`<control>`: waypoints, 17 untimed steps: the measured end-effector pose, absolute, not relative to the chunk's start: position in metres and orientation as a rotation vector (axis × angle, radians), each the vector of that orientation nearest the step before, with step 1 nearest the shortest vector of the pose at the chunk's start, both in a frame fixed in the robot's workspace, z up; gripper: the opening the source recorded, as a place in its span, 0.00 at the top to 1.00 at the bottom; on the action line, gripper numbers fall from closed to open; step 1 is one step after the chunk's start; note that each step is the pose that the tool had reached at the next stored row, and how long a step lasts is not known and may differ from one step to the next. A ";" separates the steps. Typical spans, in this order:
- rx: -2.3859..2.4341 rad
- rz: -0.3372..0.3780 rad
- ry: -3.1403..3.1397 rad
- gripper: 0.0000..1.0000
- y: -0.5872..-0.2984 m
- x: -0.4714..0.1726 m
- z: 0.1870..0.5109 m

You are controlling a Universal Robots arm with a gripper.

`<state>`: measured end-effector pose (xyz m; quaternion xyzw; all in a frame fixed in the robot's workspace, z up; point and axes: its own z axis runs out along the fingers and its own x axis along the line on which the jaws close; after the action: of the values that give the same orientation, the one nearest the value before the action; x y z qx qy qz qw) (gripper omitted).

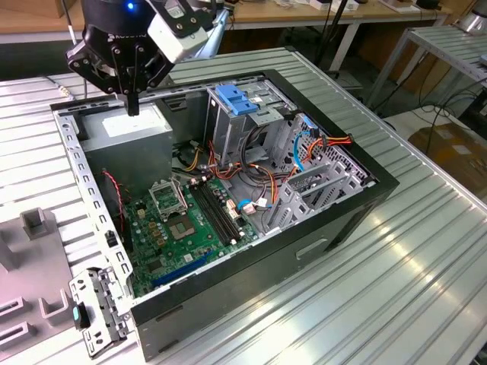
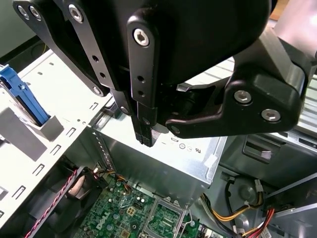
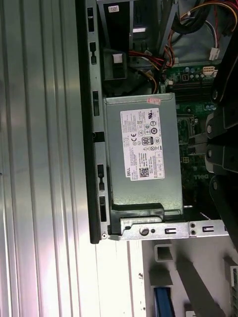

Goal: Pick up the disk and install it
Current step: 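Reach for the disk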

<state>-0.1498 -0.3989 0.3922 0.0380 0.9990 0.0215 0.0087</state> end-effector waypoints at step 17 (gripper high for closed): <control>0.119 0.067 3.126 0.89 -0.399 -0.161 0.391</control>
<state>-0.1607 -0.3989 0.3912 0.0380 0.9990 0.0214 0.0062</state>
